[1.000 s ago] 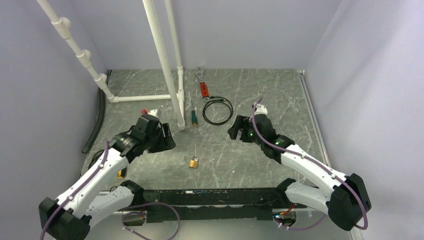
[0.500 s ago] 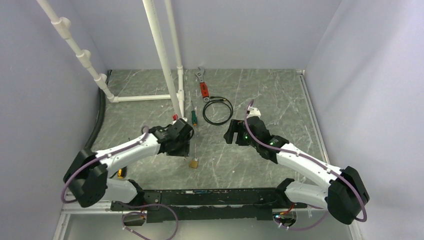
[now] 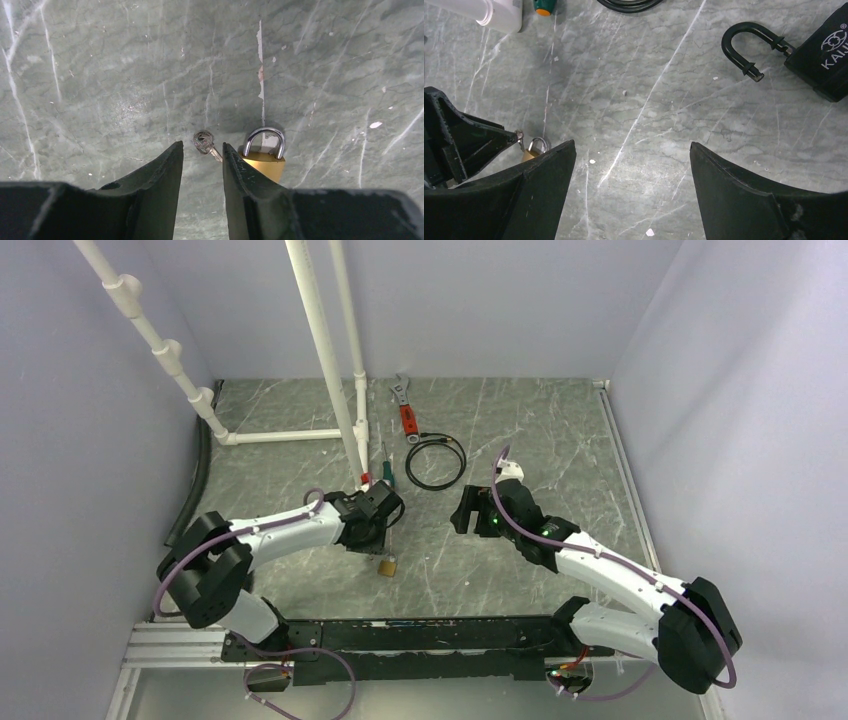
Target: Unlock with the key
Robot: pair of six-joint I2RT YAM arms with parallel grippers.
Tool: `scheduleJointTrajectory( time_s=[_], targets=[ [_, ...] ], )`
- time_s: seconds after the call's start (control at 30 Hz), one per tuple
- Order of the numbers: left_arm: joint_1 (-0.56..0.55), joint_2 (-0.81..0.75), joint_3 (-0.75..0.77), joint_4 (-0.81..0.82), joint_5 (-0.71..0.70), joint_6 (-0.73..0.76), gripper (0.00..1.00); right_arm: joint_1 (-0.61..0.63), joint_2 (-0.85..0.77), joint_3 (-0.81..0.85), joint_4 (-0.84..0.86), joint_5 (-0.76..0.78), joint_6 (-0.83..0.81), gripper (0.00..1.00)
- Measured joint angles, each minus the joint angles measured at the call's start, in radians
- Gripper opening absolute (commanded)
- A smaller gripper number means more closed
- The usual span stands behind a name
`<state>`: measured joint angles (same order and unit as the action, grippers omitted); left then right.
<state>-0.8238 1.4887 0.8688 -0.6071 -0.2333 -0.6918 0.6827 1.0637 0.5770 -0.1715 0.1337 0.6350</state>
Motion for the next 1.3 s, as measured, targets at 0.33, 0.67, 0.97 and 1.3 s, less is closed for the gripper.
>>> scheduleJointTrajectory(
  time_s=[0.33,0.67,0.97,1.3],
  targets=[
    [-0.017,0.045,0.003,-0.002,-0.008,-0.001,0.31,0.0,-0.005,-0.008,0.006,0.0,0.0,0.86],
    [-0.026,0.072,0.003,-0.002,-0.028,-0.001,0.17,0.0,-0.005,-0.011,0.007,0.0,0.001,0.86],
    [-0.029,0.056,0.01,0.01,-0.044,0.003,0.0,0.0,-0.006,-0.011,0.005,0.004,-0.002,0.86],
    [-0.032,-0.066,0.006,-0.023,-0.032,0.003,0.0,0.0,-0.06,-0.011,0.008,-0.057,-0.039,0.86]
  ],
)
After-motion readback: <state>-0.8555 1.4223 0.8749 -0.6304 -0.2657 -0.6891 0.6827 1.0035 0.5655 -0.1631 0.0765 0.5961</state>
